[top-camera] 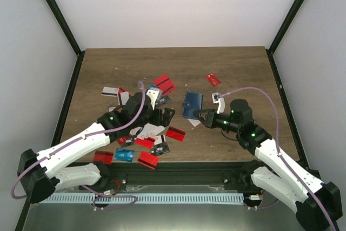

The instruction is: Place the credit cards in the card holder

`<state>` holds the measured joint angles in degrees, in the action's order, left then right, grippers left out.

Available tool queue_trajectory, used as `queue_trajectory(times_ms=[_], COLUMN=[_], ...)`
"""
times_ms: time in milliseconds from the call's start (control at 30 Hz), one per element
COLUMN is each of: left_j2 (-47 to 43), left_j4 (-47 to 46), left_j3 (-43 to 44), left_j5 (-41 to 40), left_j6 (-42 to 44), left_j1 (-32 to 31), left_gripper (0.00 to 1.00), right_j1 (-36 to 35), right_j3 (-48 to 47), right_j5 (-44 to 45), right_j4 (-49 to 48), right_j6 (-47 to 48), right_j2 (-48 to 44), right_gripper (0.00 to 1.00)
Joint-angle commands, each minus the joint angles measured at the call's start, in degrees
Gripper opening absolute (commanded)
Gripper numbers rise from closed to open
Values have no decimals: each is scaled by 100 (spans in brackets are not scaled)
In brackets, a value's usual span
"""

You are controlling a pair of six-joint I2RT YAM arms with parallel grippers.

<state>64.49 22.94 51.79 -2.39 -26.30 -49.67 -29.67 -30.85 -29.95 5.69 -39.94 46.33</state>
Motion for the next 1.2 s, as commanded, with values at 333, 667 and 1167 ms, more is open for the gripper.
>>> queue_trajectory(times_ms=[333, 667, 1167], left_j2=[1006, 1475, 1538], left_j4=[-71, -228, -137], left_j3=[798, 973, 904], left_j5=[329, -101, -1315], left_j6=[484, 366, 140], left_j1=[-343, -572, -566], left_gripper=[100, 100, 100], right_j1=[-34, -39, -39], right_j3=[-385, -370, -485], right_j5=[-531, -879, -1399], right_j4=[228, 302, 573], right_j6=[579, 630, 727], right_j2=[316, 112, -90], right_gripper=[1, 1, 1])
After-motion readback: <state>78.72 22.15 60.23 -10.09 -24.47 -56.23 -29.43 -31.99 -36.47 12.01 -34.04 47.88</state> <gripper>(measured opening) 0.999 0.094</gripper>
